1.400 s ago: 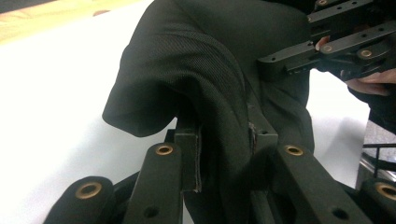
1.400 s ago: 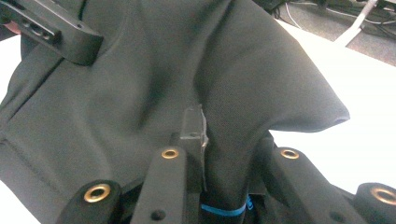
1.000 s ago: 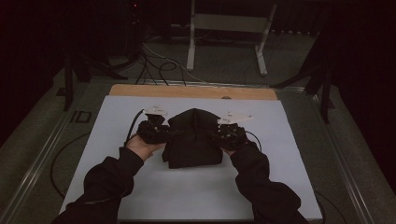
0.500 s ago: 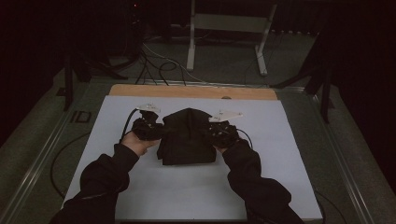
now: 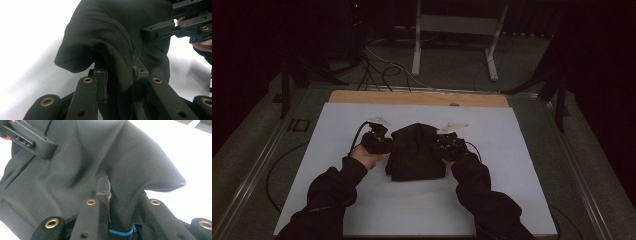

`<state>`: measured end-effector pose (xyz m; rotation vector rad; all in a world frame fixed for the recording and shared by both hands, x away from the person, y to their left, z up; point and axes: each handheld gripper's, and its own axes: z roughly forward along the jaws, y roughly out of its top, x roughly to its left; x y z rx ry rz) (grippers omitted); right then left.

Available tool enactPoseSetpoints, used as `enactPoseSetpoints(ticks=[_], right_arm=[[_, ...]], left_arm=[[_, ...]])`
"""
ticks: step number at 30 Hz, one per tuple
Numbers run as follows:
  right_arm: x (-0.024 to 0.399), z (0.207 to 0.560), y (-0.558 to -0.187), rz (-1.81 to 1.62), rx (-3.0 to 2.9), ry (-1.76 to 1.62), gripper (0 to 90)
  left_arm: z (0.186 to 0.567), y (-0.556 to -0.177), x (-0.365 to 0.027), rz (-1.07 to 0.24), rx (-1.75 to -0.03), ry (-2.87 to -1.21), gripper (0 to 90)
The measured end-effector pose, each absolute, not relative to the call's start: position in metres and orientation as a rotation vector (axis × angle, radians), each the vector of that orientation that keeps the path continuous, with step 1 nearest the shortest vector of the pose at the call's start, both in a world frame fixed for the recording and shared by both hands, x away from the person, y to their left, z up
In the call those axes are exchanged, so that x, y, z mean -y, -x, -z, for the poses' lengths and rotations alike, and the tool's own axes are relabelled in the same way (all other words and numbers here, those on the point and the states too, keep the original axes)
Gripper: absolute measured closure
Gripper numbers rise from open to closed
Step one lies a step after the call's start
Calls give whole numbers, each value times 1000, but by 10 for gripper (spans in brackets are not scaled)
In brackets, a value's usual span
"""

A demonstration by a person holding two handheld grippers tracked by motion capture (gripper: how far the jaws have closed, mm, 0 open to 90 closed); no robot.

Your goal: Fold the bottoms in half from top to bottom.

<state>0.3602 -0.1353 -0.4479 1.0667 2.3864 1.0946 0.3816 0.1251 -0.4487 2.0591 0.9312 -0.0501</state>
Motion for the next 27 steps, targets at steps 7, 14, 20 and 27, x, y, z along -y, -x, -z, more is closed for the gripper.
enactPoseSetpoints(ticks=[7,14,20,27], right_arm=[[137,468,-370,-1045,-2403,-1117,753],[136,476,-378,-1031,-2390,-1143,751],[135,481,-384,-1012,-2392,-1143,749],[134,488,-395,-999,-2386,-1160,744]], left_arm=[[469,-390,-123,66,-954,-2050,715],[479,-399,-127,54,-987,-2041,708],[483,-404,-126,49,-1015,-2043,700],[485,-414,-122,30,-1042,-2055,684]])
